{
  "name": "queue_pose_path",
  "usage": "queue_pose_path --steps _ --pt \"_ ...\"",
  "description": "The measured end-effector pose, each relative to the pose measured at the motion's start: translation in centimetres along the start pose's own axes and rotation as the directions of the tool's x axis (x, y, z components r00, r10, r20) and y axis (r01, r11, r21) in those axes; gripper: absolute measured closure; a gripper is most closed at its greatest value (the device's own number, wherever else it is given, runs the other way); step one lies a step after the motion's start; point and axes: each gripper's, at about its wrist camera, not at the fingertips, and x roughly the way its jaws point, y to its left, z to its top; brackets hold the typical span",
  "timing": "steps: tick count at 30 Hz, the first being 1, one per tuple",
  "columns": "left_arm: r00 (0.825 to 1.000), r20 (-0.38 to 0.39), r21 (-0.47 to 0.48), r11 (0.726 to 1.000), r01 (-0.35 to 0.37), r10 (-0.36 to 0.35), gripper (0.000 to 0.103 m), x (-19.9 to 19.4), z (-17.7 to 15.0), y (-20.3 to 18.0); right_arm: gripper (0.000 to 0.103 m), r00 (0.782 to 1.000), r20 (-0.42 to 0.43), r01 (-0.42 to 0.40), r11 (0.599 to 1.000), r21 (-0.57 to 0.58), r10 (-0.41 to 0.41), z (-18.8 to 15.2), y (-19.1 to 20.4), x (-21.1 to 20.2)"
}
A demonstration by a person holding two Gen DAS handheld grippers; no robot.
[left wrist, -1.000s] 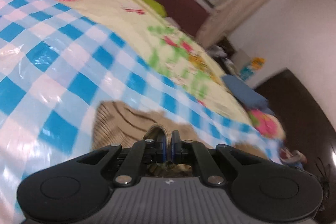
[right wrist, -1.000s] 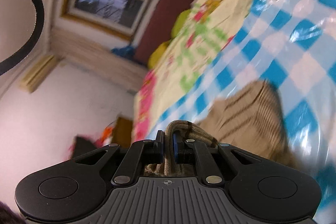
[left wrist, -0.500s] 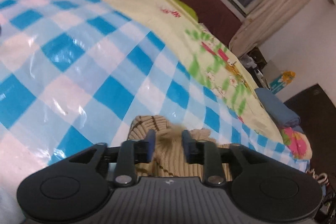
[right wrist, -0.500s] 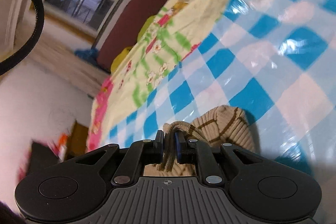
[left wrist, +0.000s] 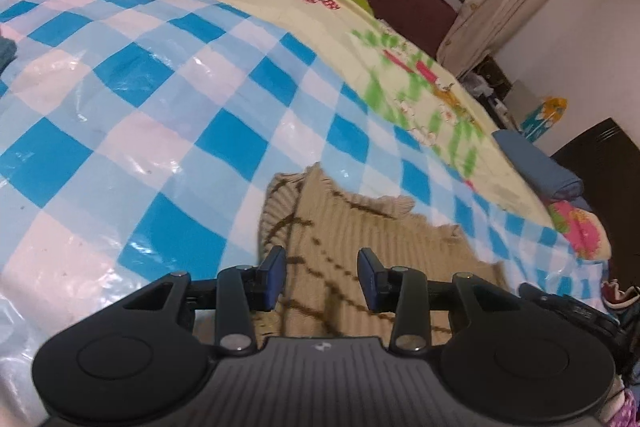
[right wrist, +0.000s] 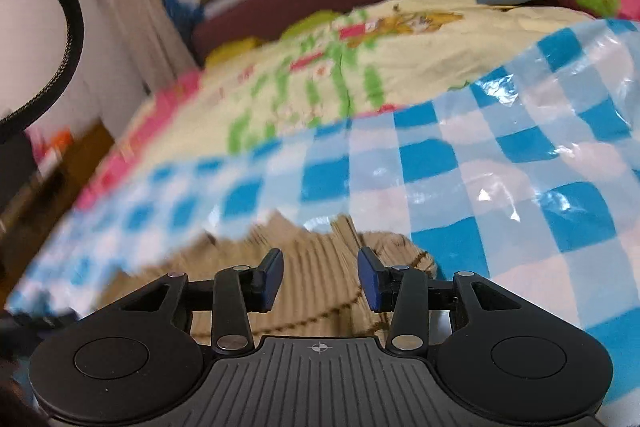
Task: Fold small clothes
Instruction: 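Lift the hem with both tools and carry it over toward the collar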
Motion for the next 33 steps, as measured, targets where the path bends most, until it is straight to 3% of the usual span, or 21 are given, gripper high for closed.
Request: queue_pose_path --steps 4,5,6,7,9,12,14,16,19,21,24,28,30,33 --pt "1.000 -0.009 0.000 1.000 0.002 -0.002 0.059 0.0 0.1 0.2 0.064 0.994 -0.078 0.075 0.996 -0.045 -0.078 -0.1 0.2 4.1" --pt "1.000 -0.008 0.013 1.000 -0.003 0.003 0.059 0.1 0.1 0.0 0.070 0.993 -0.084 0.083 0.995 -0.059 -0.088 -0.1 0.4 4.6" --pt "1.000 -0.007 0.027 1.000 -0.003 0.004 0.059 0.1 0.1 -0.2 0.095 0.992 -0.082 0.090 0.993 -0.073 -0.096 -0.2 0.6 4.7" --pt "1.000 -0.006 0.045 0.999 0.000 0.001 0.059 0.1 0.1 -0.4 0.098 0.992 -0.086 0.087 0.993 -0.082 -0.094 -0.1 0.8 4.7" --pt "1.000 0.001 0.078 0.997 0.009 -0.009 0.059 0.2 0.1 -1.1 0.098 0.996 -0.064 0.057 0.996 -0.063 -0.061 0.3 0.8 3.9" --pt "1.000 0.014 0.118 0.993 0.007 -0.009 0.057 0.7 0.2 -1.9 0.098 0.997 0.019 0.079 0.997 -0.002 -0.079 1.6 -0.4 2.0" --pt "0.999 0.026 0.153 0.988 -0.037 0.033 0.056 1.8 0.0 -2.4 0.098 0.993 0.052 0.101 0.993 0.068 -0.104 2.4 -1.8 1.5" --pt "0.994 0.019 0.173 0.979 -0.108 0.106 0.056 3.5 -0.1 -2.3 0.098 0.991 0.034 0.129 0.990 0.062 -0.131 2.4 -2.2 2.2" --pt "0.989 0.021 0.143 0.978 -0.151 0.150 0.057 4.3 -0.1 -1.5 0.098 0.984 0.003 0.178 0.984 0.021 -0.179 1.5 -2.3 3.5" --pt "0.989 0.027 0.148 0.978 -0.148 0.146 0.062 4.0 0.2 -1.3 0.098 0.980 -0.007 0.199 0.979 0.045 -0.199 0.9 -3.2 3.7" --pt "0.991 0.022 0.213 0.968 -0.137 0.135 0.085 3.8 0.4 -2.0 0.098 0.980 -0.015 0.197 0.979 0.061 -0.196 0.3 -3.8 3.5" --pt "0.990 0.032 0.294 0.945 -0.144 0.141 0.085 3.5 0.4 -3.5 0.098 0.984 0.009 0.180 0.983 0.044 -0.181 0.6 -3.0 2.8" --pt "0.994 0.014 0.313 0.944 -0.106 0.107 0.085 3.4 0.4 -3.9 0.098 0.986 0.016 0.164 0.986 0.034 -0.165 0.9 -2.6 2.6" --pt "0.993 -0.016 0.332 0.938 -0.103 0.115 0.077 4.1 0.4 -4.1 0.098 0.988 0.003 0.155 0.988 0.011 -0.155 0.9 -2.1 2.8"
